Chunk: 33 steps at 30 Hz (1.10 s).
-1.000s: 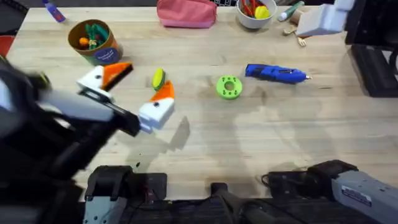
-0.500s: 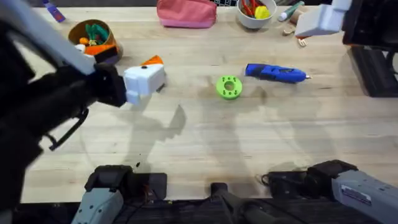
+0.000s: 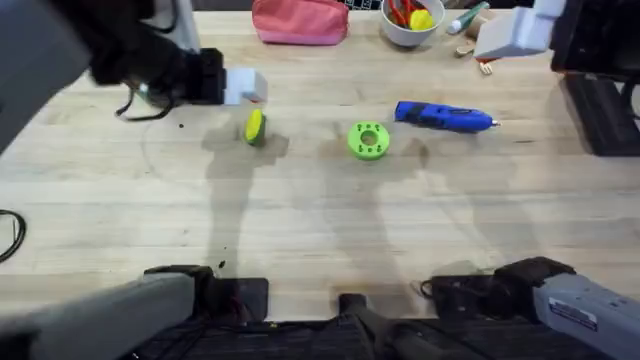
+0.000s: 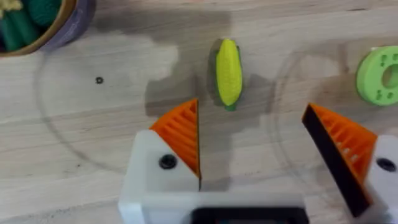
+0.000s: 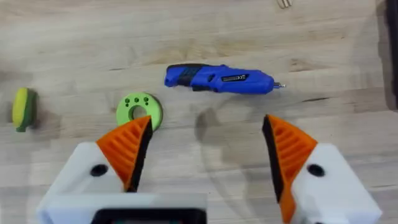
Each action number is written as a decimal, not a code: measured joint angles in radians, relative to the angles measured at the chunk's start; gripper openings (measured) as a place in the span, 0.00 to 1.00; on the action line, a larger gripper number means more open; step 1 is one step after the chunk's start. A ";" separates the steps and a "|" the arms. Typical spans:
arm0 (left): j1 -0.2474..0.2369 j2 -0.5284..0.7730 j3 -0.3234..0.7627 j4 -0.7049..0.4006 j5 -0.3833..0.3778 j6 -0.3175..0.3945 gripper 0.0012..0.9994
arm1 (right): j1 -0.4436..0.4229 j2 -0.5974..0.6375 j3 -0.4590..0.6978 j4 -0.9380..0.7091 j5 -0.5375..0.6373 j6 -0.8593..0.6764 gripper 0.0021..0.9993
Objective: Pick up the gripper from the table and insert it into the empty holder that is missing its gripper. Then pick up a screw, insert it into the mounting hole, and use the screwdriver to tighten it. Finally, clean up the table by picking up the vegetable and placing it into the bucket.
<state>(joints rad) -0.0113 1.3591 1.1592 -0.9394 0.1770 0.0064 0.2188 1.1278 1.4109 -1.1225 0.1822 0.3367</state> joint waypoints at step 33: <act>-0.120 0.490 0.099 0.032 -0.123 -0.081 0.03 | 0.000 0.000 0.000 0.023 0.000 -0.002 0.99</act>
<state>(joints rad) -0.1316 1.8496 1.2578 -0.9069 0.0536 -0.0743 0.2188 1.1278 1.4109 -1.0992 0.1822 0.3348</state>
